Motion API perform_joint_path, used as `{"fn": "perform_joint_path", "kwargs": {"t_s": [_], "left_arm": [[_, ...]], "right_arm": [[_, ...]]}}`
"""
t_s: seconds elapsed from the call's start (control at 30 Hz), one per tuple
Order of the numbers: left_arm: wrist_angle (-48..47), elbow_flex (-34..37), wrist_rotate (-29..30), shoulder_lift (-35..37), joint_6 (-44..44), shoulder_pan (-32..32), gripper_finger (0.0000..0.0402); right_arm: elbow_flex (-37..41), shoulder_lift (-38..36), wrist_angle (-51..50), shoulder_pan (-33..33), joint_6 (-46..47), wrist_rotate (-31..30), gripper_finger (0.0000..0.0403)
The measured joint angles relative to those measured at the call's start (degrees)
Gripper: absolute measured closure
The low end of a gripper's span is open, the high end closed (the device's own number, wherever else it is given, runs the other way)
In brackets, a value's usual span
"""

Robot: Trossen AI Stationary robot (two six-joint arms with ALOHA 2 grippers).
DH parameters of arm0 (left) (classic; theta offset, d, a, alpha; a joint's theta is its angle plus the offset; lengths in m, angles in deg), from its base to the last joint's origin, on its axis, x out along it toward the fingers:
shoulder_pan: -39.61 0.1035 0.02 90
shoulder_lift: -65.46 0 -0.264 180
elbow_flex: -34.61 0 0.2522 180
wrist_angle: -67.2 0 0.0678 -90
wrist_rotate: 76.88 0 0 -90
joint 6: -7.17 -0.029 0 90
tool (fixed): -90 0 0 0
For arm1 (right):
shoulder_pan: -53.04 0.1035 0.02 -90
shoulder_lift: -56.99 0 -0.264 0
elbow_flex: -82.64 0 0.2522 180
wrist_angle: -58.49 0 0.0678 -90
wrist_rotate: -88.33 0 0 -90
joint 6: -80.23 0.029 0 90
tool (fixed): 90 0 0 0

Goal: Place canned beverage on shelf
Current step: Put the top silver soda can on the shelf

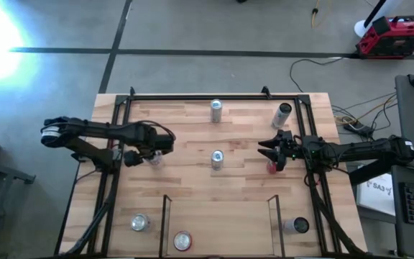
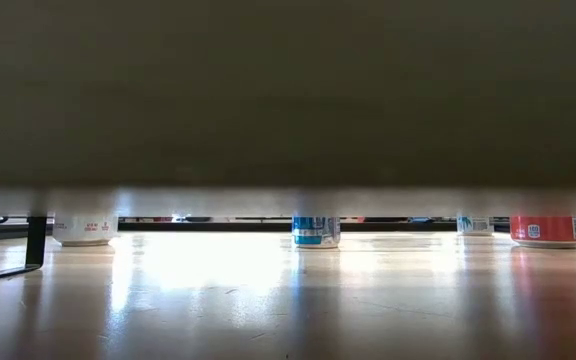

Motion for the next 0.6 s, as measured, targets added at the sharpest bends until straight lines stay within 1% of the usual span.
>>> {"fn": "perform_joint_path", "kwargs": {"t_s": [0.17,0.27,0.33,0.5,0.6], "left_arm": [[1.0,1.4,2.5,0.0,-2.3,0.0,0.0027],[3.2,2.5,4.4,0.0,-5.3,0.0,0.0046],[4.6,3.3,4.7,0.0,-7.1,0.0,0.0063],[6.0,3.9,4.1,0.1,-9.5,0.0,0.0119],[6.8,3.6,1.7,0.4,-10.3,0.0,0.0119]], "right_arm": [[0.0,0.0,0.0,0.0,0.0,0.0,0.022],[0.0,0.0,0.0,0.0,0.0,0.0,0.022],[0.0,0.0,0.0,0.0,0.0,0.0,0.022],[0.0,0.0,0.0,0.0,0.0,0.0,0.022],[0.0,0.0,0.0,0.0,0.0,0.0,0.022]]}}
